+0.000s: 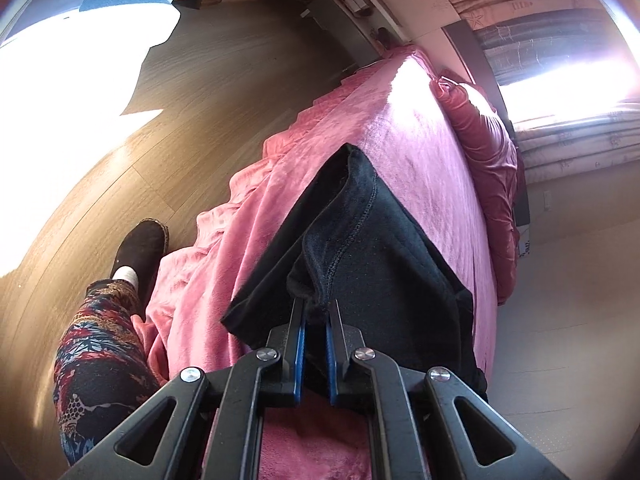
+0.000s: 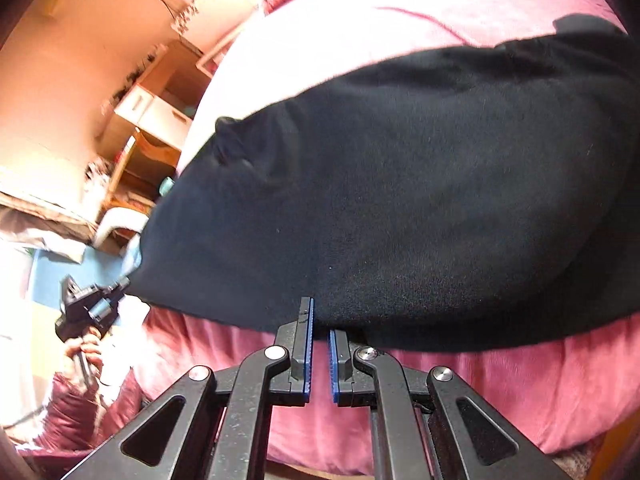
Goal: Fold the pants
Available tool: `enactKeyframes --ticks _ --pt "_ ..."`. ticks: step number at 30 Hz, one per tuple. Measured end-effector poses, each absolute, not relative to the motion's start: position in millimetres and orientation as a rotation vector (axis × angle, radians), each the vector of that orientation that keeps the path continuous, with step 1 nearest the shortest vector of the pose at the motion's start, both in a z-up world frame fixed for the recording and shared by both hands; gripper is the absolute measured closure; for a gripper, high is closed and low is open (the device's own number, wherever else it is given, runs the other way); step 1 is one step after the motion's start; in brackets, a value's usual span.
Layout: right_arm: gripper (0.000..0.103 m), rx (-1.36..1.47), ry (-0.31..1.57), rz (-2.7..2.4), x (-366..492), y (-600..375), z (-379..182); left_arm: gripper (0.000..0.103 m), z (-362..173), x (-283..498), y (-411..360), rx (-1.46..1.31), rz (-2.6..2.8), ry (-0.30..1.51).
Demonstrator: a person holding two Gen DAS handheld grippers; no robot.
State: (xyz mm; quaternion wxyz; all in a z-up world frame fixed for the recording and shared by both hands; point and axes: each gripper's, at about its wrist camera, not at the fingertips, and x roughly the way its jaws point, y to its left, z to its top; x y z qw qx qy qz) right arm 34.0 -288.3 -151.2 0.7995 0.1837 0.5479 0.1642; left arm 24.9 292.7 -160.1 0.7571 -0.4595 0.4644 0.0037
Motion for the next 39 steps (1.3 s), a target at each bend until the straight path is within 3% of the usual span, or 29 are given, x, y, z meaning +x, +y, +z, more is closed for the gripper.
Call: enactKeyframes --ticks 7,10,11,13,14,20,23,25,29,31,35,36,37,39 --pt "0.097 0.351 1.239 0.328 41 -280 -174 0.095 -168 22 287 -0.909 0.051 1.081" --pt "0.096 0.384 1.246 0.339 49 -281 -177 0.084 -175 22 287 -0.900 0.100 1.122" --pt "0.087 0.399 1.243 0.353 48 -287 -175 0.074 -172 23 288 -0.869 0.146 1.133" --pt "0.070 0.429 1.246 0.370 48 -298 -169 0.073 -159 23 289 -0.792 0.217 1.119" --pt "0.067 0.448 1.235 0.381 47 -305 -163 0.073 -151 23 291 -0.772 0.236 1.098" --pt "0.068 0.533 1.079 0.222 33 -396 -120 0.072 -93 26 280 -0.703 0.169 0.908" --pt "0.066 0.641 1.013 0.085 35 -449 -105 0.071 -84 43 243 -0.642 0.030 0.930" --pt "0.065 0.571 0.972 0.044 35 -462 -85 0.071 -83 55 214 -0.577 -0.040 0.964" --pt "0.057 0.625 0.894 -0.091 52 -512 -67 0.071 -91 75 149 -0.486 -0.238 1.020" --pt "0.044 0.655 0.855 -0.186 66 -541 -65 0.071 -97 81 119 -0.430 -0.304 1.058" --pt "0.046 0.788 0.885 -0.268 109 -578 -82 0.071 -111 85 76 -0.382 -0.395 1.126" --pt "0.050 0.805 0.919 -0.280 119 -581 -89 0.071 -114 86 69 -0.372 -0.404 1.144" --pt "0.068 0.829 0.939 -0.292 126 -584 -94 0.071 -118 85 64 -0.361 -0.405 1.159" --pt "0.072 0.816 0.924 -0.229 142 -578 -90 0.071 -125 83 58 -0.347 -0.413 1.192"
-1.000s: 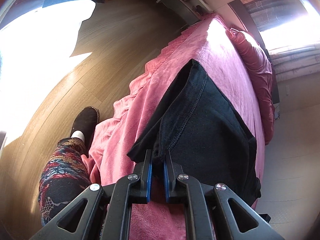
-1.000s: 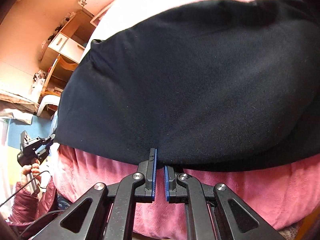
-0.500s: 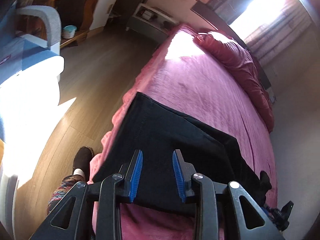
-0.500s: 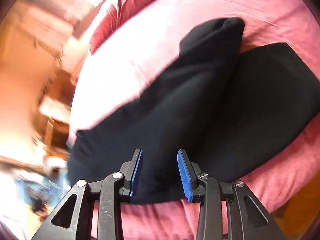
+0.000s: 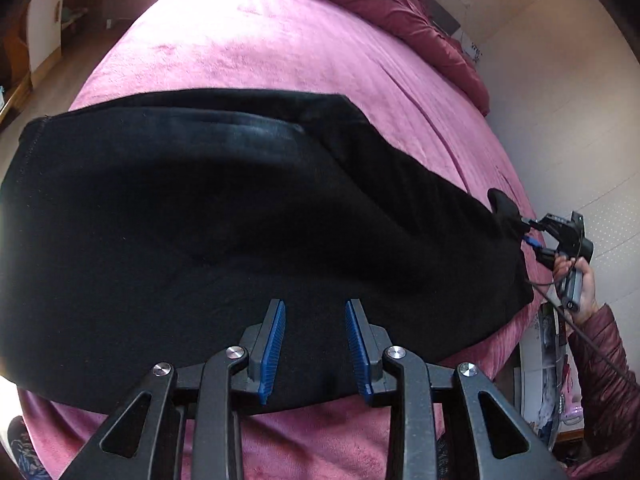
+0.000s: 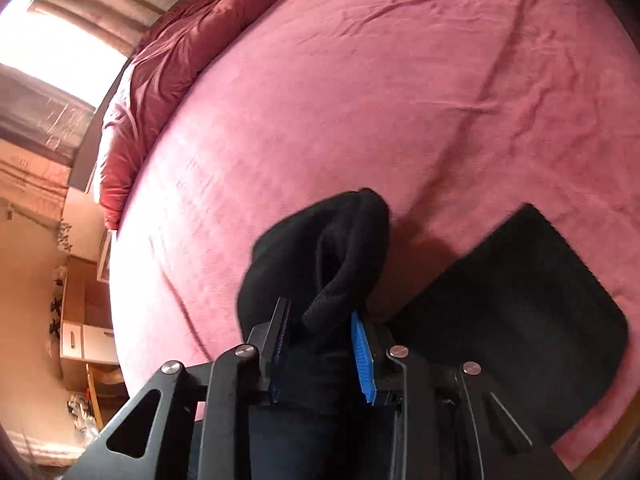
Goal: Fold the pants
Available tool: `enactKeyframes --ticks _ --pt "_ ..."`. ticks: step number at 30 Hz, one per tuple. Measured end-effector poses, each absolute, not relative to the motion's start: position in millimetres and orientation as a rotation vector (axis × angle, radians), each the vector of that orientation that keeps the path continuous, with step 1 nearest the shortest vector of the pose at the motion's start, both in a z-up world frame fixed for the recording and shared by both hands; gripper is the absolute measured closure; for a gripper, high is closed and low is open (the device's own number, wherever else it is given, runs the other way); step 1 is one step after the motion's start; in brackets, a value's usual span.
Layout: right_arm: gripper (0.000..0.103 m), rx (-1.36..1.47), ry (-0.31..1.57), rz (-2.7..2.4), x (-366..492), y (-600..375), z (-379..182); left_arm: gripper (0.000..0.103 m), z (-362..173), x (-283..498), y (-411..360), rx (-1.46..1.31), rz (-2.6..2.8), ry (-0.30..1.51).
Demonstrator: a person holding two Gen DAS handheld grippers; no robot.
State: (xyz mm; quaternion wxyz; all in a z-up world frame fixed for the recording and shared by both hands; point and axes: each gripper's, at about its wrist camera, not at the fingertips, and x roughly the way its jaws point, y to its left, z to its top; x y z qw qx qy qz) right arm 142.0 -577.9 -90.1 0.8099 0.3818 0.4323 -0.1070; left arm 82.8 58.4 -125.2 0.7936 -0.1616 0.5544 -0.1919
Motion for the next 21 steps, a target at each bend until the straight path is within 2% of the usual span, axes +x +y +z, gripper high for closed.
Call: enactKeyframes --ticks 5,7,9,11,15,21 --pt "0.067 0.739 0.906 -0.035 190 -521 -75 0.071 -137 80 57 -0.356 -0.405 1.233" --pt "0.059 0.751 0.932 0.041 208 -487 -83 0.071 -138 81 58 -0.365 -0.400 1.239" --pt "0.055 0.773 0.957 0.126 222 -459 -97 0.071 -139 81 59 -0.380 -0.397 1.240" --pt "0.045 0.775 1.007 0.203 236 -427 -119 0.071 -140 79 62 -0.397 -0.393 1.243" --pt "0.042 0.669 1.088 0.223 240 -379 -150 0.071 -139 75 67 -0.422 -0.388 1.247" --pt "0.042 0.706 0.882 0.237 210 -431 -97 0.071 -142 79 75 -0.439 -0.399 1.247"
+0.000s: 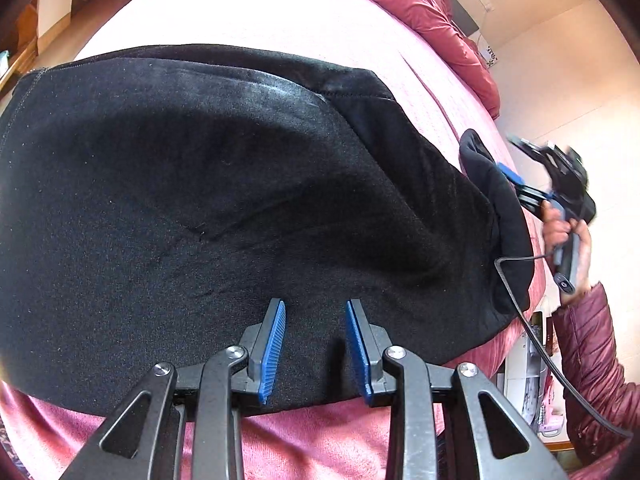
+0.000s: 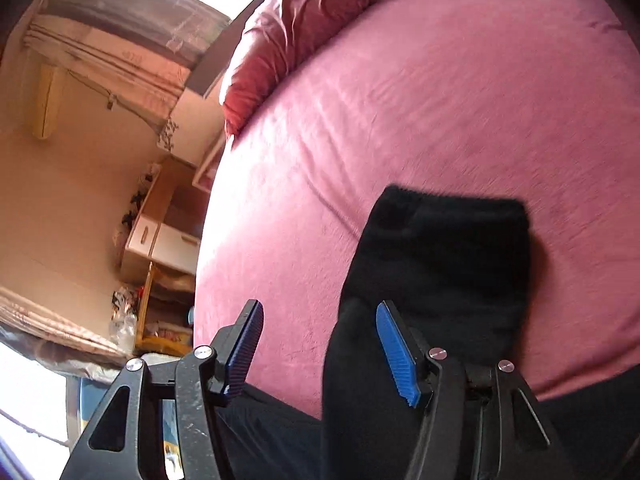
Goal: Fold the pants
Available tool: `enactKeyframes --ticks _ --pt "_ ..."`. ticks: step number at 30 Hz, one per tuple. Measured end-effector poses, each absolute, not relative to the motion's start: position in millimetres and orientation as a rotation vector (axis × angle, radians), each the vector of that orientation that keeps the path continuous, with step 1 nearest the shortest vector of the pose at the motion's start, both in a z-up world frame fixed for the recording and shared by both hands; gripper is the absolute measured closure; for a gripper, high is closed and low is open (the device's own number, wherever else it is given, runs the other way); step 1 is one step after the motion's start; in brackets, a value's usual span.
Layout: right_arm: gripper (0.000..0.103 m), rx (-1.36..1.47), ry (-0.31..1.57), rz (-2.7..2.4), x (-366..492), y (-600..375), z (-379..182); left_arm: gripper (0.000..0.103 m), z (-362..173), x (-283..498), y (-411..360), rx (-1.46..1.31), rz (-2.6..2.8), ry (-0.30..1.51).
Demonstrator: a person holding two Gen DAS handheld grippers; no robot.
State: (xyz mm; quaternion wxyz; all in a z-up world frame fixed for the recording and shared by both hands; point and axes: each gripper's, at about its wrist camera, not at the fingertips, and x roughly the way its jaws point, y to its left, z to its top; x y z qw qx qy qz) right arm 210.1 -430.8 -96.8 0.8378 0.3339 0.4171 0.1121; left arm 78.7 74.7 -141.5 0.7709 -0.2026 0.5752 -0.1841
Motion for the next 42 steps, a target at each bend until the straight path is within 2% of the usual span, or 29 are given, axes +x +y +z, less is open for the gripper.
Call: enactKeyframes --ticks 3,6,8,13,15,16,17,22,28,32,36,42 --pt "0.043 0.679 0.866 0.050 204 -475 -90 0.071 -145 80 88 -0.464 -0.401 1.245" --pt "0.054 0.711 0.914 -0.060 205 -507 -109 0.071 -151 78 100 -0.477 -0.400 1.240" --pt "0.059 0.726 0.946 -0.080 209 -517 -124 0.072 -151 78 101 -0.482 -0.394 1.239" --pt "0.063 0.688 1.004 -0.116 243 -498 -150 0.072 -147 77 100 -0.465 -0.381 1.246" --pt "0.077 0.629 1.023 -0.131 255 -491 -149 0.071 -145 79 96 -0.457 -0.378 1.248" --pt "0.088 0.584 1.046 -0.139 260 -486 -147 0.071 -145 79 94 -0.454 -0.376 1.249" --pt "0.093 0.539 1.052 -0.141 263 -480 -141 0.071 -145 79 95 -0.451 -0.376 1.250" --pt "0.094 0.414 0.972 -0.129 232 -469 -85 0.071 -144 82 85 -0.418 -0.387 1.252" --pt "0.095 0.469 0.828 -0.219 145 -508 -19 0.071 -145 85 86 -0.393 -0.417 1.247" --pt "0.095 0.493 0.771 -0.343 78 -541 0 0.071 -143 87 78 -0.373 -0.427 1.242" --pt "0.095 0.548 0.790 -0.450 20 -579 -16 0.071 -138 88 70 -0.325 -0.434 1.237" --pt "0.095 0.706 0.897 -0.541 -15 -629 -94 0.071 -130 89 60 -0.274 -0.427 1.242"
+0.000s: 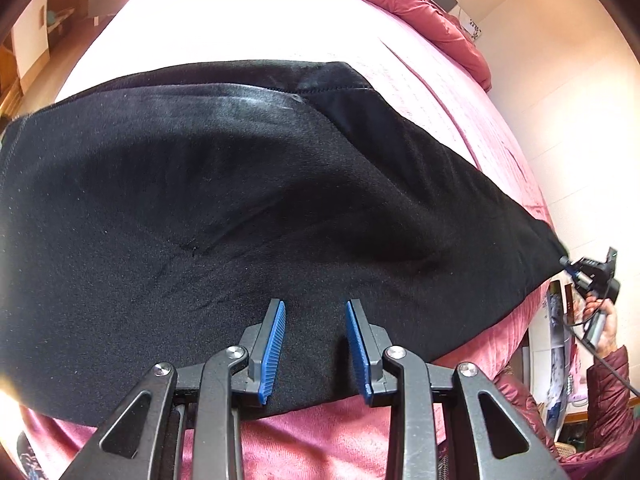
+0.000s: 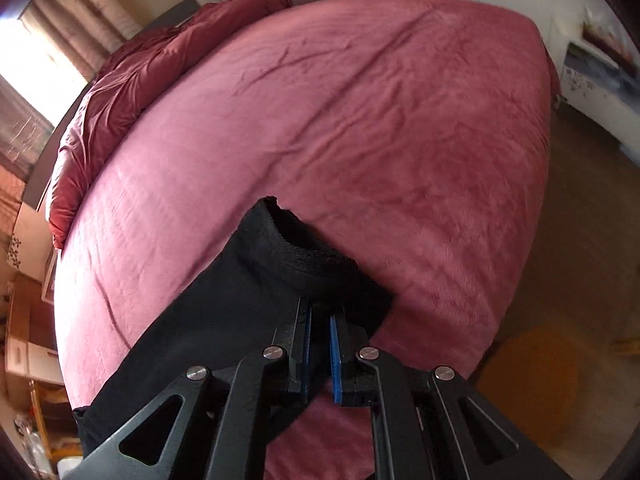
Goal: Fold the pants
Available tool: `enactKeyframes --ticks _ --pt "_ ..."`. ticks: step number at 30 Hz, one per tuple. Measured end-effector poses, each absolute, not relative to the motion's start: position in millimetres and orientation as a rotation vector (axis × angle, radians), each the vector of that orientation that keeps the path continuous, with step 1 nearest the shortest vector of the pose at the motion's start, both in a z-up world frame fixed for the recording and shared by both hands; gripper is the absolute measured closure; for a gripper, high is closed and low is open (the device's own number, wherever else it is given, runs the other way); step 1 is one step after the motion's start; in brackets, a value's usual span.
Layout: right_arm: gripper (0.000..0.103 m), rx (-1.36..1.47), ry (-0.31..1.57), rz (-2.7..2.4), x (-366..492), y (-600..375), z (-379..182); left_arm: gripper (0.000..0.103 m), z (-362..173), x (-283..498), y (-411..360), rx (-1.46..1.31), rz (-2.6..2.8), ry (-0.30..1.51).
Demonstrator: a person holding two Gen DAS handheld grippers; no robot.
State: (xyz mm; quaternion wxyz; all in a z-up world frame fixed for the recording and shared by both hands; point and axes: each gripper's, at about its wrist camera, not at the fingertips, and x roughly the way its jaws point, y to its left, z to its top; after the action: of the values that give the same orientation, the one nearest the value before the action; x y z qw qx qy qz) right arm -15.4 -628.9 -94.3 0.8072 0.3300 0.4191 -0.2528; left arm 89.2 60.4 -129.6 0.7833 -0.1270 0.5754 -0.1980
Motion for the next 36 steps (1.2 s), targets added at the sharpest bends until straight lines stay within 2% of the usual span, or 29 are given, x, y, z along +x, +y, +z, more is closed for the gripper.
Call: enactKeyframes --ticks 3,11,13,14,17,24,26,27,28,29,31,34,36 --pt "0.095 0.759 0.905 -0.542 -21 -639 -119 0.071 -127 88 54 -0.253 -0.422 1.247" --pt "0.095 0.800 0.865 -0.514 -42 -650 -122 0.071 -114 90 33 -0.232 -0.449 1.241" --pt "0.091 0.844 0.858 -0.485 -45 -655 -130 0.071 -114 91 26 -0.225 -0.460 1.237" --pt "0.085 0.872 0.842 -0.479 -49 -656 -130 0.071 -114 92 22 -0.217 -0.463 1.240" --pt "0.079 0.901 0.814 -0.439 -61 -650 -123 0.071 -112 93 13 -0.217 -0.484 1.237" --pt "0.079 0.926 0.877 -0.268 -75 -603 -139 0.071 -121 86 -7 -0.232 -0.530 1.232" --pt "0.078 0.982 0.845 -0.223 -75 -596 -145 0.071 -123 86 -12 -0.235 -0.534 1.236" --pt "0.073 1.026 0.824 -0.214 -72 -597 -152 0.071 -124 82 -12 -0.236 -0.535 1.236" --pt "0.058 1.062 0.810 -0.213 -69 -598 -157 0.071 -124 80 -13 -0.238 -0.539 1.237" --pt "0.057 1.058 0.823 -0.234 -64 -598 -161 0.071 -125 78 -14 -0.238 -0.545 1.237" --pt "0.057 1.025 0.855 -0.262 -53 -593 -168 0.071 -125 76 -15 -0.232 -0.547 1.235" --pt "0.083 0.952 0.885 -0.286 -41 -582 -165 0.071 -126 74 -13 -0.242 -0.545 1.233" --pt "0.086 0.898 0.872 -0.273 -41 -576 -147 0.071 -126 73 -12 -0.242 -0.542 1.234"
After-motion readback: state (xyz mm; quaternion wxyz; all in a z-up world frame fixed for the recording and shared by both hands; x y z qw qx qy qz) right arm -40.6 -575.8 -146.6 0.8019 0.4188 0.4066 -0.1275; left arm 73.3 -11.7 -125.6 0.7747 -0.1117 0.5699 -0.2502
